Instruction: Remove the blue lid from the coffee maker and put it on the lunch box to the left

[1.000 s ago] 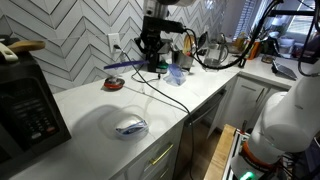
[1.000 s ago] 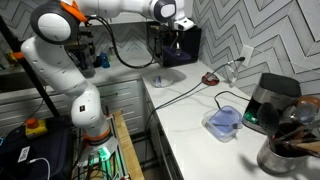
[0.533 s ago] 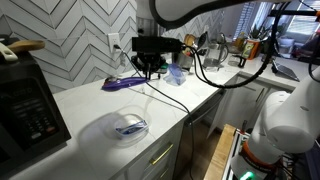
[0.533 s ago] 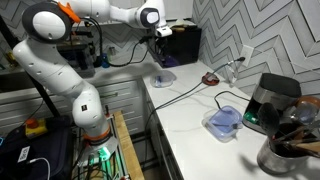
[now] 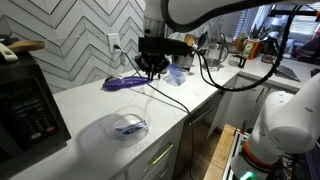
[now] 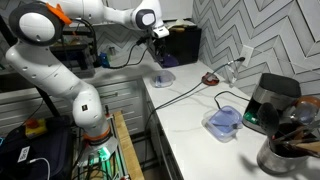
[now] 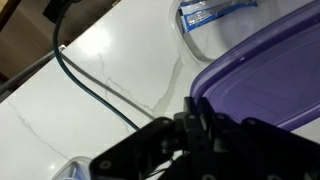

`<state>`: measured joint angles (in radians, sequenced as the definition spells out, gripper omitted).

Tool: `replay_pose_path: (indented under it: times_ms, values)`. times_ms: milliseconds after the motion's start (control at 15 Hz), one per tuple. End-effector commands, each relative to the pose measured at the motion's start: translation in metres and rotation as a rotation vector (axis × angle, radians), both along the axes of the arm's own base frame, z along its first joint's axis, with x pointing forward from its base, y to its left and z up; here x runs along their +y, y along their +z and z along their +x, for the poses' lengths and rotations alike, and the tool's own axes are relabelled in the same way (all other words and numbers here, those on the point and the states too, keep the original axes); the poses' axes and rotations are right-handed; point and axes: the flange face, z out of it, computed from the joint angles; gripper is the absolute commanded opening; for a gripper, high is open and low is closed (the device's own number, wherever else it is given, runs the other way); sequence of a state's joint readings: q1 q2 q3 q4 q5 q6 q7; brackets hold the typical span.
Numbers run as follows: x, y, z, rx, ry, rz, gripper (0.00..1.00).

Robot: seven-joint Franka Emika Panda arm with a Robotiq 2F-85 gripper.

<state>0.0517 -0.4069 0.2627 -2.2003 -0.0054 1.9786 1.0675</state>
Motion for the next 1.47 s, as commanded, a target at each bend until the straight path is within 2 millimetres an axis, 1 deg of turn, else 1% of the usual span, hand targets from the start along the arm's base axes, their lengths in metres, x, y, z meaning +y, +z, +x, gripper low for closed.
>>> replay_pose_path:
  times_ms: [0, 67, 133, 267, 333, 467, 600, 667, 733, 867, 933, 1000, 1400]
  values:
    - [0.025, -0.035, -0.001, 0.022, -0.014, -0.093, 0.02]
    - [0.033, -0.046, -0.003, 0.032, -0.012, -0.112, 0.02]
    - [0.046, -0.059, -0.008, 0.033, -0.016, -0.133, 0.02]
    - [0.070, -0.076, -0.020, 0.019, -0.030, -0.183, 0.02]
    - [0.078, -0.082, -0.025, 0.011, -0.048, -0.207, 0.02]
    - [0.084, -0.097, -0.041, 0.002, -0.138, -0.244, 0.02]
    - [0.078, -0.107, -0.056, 0.007, -0.247, -0.241, 0.02]
    - [0.087, -0.100, -0.039, 0.025, -0.166, -0.218, 0.02]
    - [0.087, -0.104, -0.042, 0.029, -0.174, -0.222, 0.08]
    - [0.087, -0.102, -0.040, 0.027, -0.171, -0.217, 0.08]
    - [0.087, -0.101, -0.039, 0.026, -0.172, -0.214, 0.02]
    - [0.088, -0.101, -0.038, 0.013, -0.172, -0.244, 0.02]
    - [0.091, -0.122, -0.019, 0.031, -0.136, -0.306, 0.02]
